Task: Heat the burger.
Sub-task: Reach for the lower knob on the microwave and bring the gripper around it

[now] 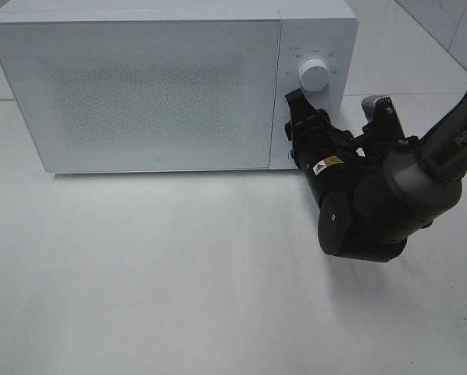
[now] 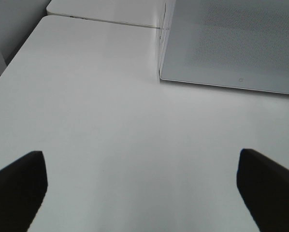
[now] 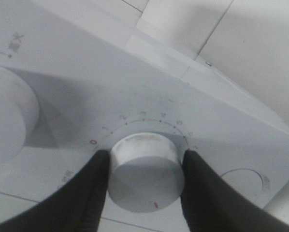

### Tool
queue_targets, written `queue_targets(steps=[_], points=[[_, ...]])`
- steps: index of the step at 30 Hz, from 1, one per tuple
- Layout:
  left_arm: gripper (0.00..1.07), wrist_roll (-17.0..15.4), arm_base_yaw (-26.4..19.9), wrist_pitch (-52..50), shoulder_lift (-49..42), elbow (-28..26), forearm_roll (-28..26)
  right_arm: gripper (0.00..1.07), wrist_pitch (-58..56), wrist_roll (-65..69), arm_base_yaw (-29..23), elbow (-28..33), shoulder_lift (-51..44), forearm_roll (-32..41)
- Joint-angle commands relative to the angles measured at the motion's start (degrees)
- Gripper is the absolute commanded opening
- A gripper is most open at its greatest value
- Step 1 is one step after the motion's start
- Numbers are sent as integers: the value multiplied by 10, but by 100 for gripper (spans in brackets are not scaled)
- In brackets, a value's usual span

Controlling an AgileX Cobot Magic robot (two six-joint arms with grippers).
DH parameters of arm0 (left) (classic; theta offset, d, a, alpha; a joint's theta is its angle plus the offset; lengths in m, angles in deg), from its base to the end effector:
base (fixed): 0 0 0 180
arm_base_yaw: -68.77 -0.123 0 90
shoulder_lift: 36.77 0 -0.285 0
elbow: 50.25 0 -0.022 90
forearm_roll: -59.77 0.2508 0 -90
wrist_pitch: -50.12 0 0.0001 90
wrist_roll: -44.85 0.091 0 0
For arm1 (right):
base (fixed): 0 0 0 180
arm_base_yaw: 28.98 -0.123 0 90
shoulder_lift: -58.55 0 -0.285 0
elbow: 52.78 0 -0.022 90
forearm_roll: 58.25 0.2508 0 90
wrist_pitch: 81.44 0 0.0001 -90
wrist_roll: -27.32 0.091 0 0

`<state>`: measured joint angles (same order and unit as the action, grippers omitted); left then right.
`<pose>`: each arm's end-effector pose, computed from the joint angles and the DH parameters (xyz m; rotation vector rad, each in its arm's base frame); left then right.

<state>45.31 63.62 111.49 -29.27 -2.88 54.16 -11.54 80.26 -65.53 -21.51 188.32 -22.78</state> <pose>-0.0080 -0.0086 0.2825 -0.0763 2.0239 -0.0549 0.3192 0.1749 0.1050 0.8680 1.4908 0.8849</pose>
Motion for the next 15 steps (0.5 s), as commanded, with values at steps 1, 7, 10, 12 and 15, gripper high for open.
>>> queue_targets(steps=[1,7,10,12,15], points=[[100,-5,-1,0,-11,2,-2,0,109,72,4,-17,-1,-72],[100,-5,-1,0,-11,2,-2,0,123,209,4,-17,-1,-85],[100,-5,-1,0,-11,2,-2,0,123,245,4,-17,-1,-86],[100,-5,-1,0,-11,2,-2,0,123,294,4,-17,-1,-87],[100,-5,-1,0,-11,2,-2,0,123,350,4,-17,-1,-87]])
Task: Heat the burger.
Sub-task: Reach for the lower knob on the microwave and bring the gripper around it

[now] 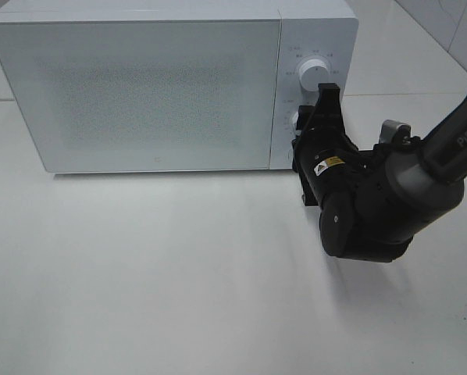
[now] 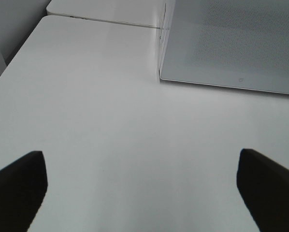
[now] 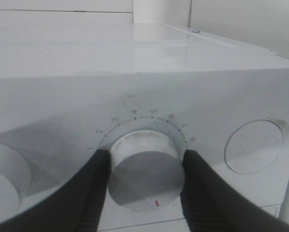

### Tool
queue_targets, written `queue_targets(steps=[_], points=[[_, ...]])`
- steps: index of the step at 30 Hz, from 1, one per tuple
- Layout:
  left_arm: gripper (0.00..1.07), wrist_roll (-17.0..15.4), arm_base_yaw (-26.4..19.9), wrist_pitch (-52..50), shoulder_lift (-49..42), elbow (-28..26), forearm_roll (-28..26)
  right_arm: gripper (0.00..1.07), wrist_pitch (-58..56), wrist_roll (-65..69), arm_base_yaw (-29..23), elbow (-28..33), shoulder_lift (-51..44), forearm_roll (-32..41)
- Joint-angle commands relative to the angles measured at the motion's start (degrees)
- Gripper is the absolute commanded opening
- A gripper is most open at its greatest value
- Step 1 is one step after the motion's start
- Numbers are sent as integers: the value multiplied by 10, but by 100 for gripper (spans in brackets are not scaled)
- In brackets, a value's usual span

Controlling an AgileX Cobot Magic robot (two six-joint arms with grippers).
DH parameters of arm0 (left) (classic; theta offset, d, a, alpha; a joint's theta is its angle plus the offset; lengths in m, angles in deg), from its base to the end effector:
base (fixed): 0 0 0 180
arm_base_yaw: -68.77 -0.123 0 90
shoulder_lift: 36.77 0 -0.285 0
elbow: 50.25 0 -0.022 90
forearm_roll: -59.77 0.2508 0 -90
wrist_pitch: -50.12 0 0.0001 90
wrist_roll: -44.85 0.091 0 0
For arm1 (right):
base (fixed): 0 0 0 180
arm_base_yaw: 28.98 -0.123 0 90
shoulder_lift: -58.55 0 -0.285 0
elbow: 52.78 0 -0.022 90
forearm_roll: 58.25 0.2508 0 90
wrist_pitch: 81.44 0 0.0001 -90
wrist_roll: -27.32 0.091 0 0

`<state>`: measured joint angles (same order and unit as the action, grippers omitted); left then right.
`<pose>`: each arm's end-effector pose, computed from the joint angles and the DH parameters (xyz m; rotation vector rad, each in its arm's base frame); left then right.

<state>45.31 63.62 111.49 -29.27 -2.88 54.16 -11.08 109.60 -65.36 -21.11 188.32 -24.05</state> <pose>-0.0080 -0.0086 0.2825 -0.0763 2.0239 -0.0549 0.3184 0.1747 0.1048 1.2588 1.2971 1.2606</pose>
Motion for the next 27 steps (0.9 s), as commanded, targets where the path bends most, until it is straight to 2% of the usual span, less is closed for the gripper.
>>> queue_targets(steps=[1,9,23,27], points=[[100,-5,-1,0,-11,2,-2,0,119,56,2,-21,-1,-74],[100,-5,-1,0,-11,2,-2,1,119,121,2,-21,-1,-74],[100,-5,-1,0,-11,2,-2,2,119,100,2,-21,-1,-74],[100,-5,-1,0,-11,2,-2,6,119,96,2,-21,-1,-67]])
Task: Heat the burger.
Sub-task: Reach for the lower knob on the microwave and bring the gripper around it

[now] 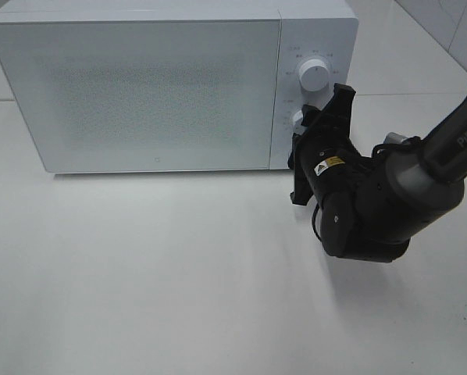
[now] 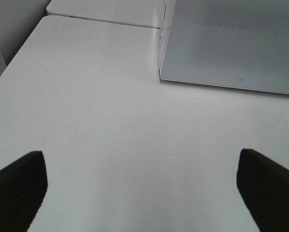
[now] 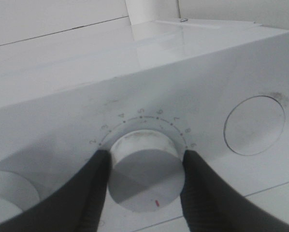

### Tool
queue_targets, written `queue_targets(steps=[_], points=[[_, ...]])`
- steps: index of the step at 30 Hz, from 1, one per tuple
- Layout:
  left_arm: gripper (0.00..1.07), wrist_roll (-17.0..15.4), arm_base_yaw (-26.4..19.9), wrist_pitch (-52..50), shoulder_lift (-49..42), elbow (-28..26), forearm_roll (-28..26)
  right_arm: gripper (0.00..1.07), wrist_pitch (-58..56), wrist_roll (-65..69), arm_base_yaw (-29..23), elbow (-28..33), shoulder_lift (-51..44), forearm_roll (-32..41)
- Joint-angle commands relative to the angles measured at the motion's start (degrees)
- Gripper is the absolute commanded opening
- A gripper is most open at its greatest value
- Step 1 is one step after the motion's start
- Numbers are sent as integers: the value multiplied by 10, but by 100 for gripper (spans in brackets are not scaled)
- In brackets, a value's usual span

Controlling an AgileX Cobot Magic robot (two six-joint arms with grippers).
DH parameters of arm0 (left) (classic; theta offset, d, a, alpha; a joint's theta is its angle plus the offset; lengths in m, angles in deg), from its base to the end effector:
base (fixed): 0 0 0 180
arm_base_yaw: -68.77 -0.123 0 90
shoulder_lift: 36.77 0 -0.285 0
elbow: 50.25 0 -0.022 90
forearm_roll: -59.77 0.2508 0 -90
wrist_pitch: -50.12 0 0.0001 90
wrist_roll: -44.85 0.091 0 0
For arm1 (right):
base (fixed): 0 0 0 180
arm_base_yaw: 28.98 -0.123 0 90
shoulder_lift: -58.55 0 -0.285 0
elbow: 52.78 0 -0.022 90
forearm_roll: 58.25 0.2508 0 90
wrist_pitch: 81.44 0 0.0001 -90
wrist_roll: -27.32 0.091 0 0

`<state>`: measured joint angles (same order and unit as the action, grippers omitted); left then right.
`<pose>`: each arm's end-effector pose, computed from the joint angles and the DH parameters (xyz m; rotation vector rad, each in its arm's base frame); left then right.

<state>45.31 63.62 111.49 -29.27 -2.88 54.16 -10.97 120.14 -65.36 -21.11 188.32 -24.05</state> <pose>-0.0080 -0.0086 0.2825 -0.0763 2.0239 -0.0549 0.3184 0.1747 0.1049 1.4022 1.2009 1.3893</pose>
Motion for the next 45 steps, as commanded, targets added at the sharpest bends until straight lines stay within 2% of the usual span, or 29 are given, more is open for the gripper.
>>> queue_targets(steps=[1,14,16,17,19,22,25,35,45], points=[[100,-5,-1,0,-11,2,-2,6,117,-10,2,-21,-1,-67],[100,-5,-1,0,-11,2,-2,19,117,-43,2,-21,-1,-37],[100,-5,-1,0,-11,2,-2,26,115,-44,2,-21,-1,-32],[100,-5,-1,0,-11,2,-2,26,115,-44,2,-21,-1,-32],[100,-5,-1,0,-11,2,-2,40,112,-46,2,-21,-1,-21],[100,-5,-1,0,-11,2,-2,43,112,-46,2,-21,-1,-19],[100,-5,-1,0,-11,2,-2,53,101,-48,2,-21,-1,-17],[100,-5,-1,0,-11,2,-2,63,86,-63,2,-18,-1,-9],[100,-5,-1,0,-11,2,-2,64,85,-72,2,-9,-10,-24]])
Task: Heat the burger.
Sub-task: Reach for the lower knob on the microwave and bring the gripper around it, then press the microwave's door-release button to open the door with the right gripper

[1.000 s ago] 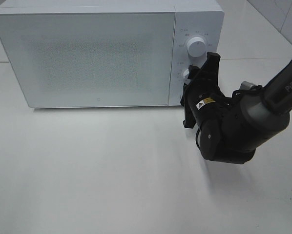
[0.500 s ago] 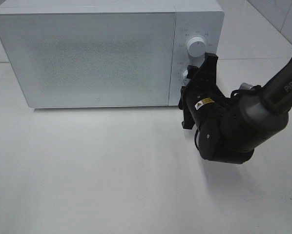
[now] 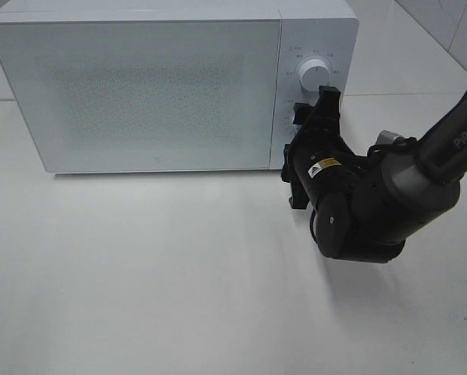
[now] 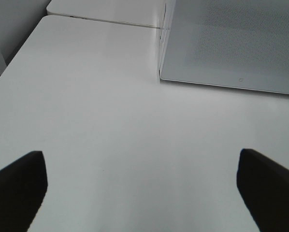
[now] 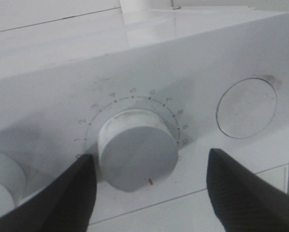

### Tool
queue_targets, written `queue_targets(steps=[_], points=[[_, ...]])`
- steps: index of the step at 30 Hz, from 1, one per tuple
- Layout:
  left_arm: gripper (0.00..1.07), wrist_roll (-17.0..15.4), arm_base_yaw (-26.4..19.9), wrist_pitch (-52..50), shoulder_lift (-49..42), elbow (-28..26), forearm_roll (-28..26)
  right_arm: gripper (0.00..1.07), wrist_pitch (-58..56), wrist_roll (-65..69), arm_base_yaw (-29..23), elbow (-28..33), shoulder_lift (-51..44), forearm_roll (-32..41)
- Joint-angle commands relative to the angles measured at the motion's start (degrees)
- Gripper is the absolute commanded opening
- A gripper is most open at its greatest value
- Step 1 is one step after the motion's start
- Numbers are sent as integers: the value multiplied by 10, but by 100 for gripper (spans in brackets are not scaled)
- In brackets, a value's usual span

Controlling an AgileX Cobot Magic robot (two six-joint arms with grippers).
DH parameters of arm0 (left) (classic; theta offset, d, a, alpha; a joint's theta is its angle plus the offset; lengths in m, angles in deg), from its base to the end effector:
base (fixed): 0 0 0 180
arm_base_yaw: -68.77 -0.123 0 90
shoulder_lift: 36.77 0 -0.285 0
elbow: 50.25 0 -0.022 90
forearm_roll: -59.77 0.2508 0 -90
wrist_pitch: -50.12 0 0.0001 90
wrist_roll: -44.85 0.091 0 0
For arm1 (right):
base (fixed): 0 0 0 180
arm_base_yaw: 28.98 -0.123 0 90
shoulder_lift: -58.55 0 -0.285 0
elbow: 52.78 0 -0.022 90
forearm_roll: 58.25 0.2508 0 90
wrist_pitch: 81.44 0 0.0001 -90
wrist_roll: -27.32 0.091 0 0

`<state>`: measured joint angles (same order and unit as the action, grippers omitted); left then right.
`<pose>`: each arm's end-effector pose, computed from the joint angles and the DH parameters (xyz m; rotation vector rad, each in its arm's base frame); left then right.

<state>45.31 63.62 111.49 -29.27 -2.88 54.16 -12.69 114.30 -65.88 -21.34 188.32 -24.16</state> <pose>-0.0080 -0.0086 0.2825 -0.0763 2.0239 -0.0549 0.3173 0.1788 0.1030 1.3356 1.2858 1.3167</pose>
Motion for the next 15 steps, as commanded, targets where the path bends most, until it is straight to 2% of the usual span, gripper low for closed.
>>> queue_targets(steps=[1,15], points=[[100,-5,-1,0,-11,2,-2,64,101,-16,6,6,-16,-23],[100,-5,-1,0,-11,2,-2,64,103,-18,6,107,-76,-62]])
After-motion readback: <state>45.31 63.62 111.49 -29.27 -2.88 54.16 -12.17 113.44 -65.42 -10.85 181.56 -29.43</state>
